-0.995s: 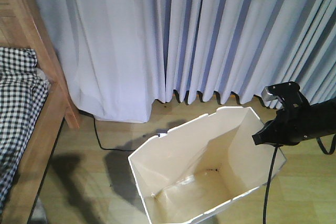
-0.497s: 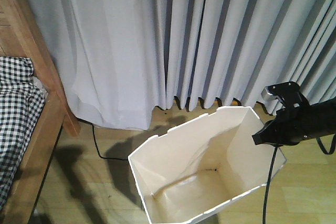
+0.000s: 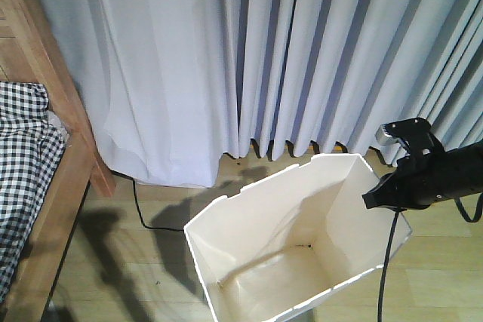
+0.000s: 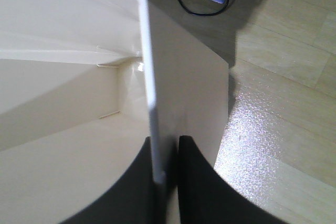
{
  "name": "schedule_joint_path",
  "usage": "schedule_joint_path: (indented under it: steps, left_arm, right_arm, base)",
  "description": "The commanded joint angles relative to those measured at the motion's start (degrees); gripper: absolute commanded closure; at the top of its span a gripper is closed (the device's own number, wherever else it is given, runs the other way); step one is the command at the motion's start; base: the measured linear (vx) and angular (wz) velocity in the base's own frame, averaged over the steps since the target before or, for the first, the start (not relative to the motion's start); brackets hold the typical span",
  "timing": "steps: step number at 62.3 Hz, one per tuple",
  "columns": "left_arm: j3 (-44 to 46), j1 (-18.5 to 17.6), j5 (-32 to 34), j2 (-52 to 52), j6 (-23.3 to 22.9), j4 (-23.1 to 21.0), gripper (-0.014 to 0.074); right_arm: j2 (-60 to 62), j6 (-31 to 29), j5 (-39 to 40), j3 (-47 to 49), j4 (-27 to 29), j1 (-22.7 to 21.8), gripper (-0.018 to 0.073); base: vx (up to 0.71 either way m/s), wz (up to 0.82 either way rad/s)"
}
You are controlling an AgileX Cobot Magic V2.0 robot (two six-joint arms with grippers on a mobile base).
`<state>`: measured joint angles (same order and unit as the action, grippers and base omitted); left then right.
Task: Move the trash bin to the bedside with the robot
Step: 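Drive toward the bed foot by the curtains carrying the bin, then lower the bin to the floor beside the bed with the right gripper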
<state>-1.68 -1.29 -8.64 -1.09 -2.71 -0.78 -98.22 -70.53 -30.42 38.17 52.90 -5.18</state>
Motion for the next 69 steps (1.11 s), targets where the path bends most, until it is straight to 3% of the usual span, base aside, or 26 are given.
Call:
schedule_joint_path:
  steps: [1, 27, 45, 58, 69]
  left_arm:
    - [-1.57, -0.46, 4.45, -0.56, -0.52, -0.18, 0.0602]
    - [-1.57, -0.46, 4.45, -0.56, -0.52, -0.18, 0.0602]
    - [-1.57, -0.46, 4.45, -0.56, -0.52, -0.18, 0.0602]
    - [-1.57, -0.46, 4.45, -0.56, -0.52, -0.18, 0.0602]
    - [-1.57, -0.46, 4.45, -0.56, -0.52, -0.18, 0.0602]
  right_arm:
    - [2.73, 1.53, -5.04, 1.76, 5.64, -0.05, 0.0565]
    - [2.73, 1.88, -4.56, 1.76, 7.28, -0.05, 0.0565]
    - [-4.44, 6.81, 1.5, 7.43, 16.74, -3.96, 0.0565]
    - [-13.7, 6.88, 1.23, 12.75, 15.87, -7.58, 0.0565]
    - [-22.55, 4.37, 1.17, 18.65, 14.75, -7.88, 0.0565]
  base:
    - [0.0, 0.0]
    - [0.0, 0.0]
    - [0.0, 0.0]
    - [0.0, 0.0]
    - [0.0, 0.0]
